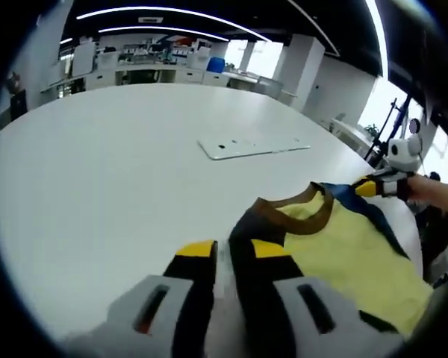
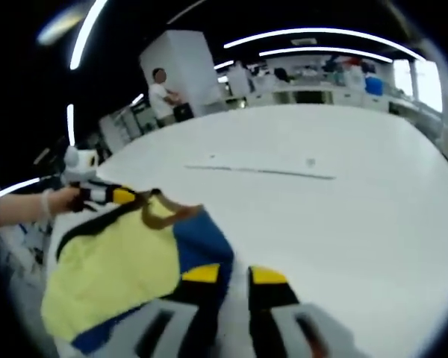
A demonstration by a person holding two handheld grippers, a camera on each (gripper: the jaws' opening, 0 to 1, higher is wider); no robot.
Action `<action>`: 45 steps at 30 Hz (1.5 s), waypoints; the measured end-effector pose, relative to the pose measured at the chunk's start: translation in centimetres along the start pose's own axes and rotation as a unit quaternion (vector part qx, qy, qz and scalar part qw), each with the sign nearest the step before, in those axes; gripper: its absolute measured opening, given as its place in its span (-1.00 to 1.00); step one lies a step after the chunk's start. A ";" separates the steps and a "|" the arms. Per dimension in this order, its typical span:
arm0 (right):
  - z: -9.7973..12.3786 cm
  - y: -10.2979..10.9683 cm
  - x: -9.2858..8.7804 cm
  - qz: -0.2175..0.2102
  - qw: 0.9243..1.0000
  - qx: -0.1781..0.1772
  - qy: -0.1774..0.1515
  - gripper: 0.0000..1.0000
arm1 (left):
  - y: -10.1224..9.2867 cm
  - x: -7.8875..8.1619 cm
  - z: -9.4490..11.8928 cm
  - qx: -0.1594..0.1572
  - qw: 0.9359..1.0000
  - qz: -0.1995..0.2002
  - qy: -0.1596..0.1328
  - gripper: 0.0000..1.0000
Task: Fold the garment on the visible template until the final outline fits inside the template.
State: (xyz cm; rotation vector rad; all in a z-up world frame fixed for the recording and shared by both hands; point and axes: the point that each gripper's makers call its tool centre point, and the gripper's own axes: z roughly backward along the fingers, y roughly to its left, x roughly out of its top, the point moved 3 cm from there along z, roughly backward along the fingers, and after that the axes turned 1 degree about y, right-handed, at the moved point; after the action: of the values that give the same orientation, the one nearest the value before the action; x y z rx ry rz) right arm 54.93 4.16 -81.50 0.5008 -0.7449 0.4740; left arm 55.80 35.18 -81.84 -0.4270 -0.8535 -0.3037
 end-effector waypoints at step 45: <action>9.0 8.1 -3.7 0.115 0.992 0.044 0.011 0.98 | -9.9 -0.2 11.8 -0.074 0.992 -0.083 -0.052 0.98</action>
State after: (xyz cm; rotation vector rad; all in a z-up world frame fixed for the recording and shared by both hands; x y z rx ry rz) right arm 43.33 4.42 -76.49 0.4938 -0.7660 0.7283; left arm 43.69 32.18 -72.72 -0.5135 -0.9740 -0.5048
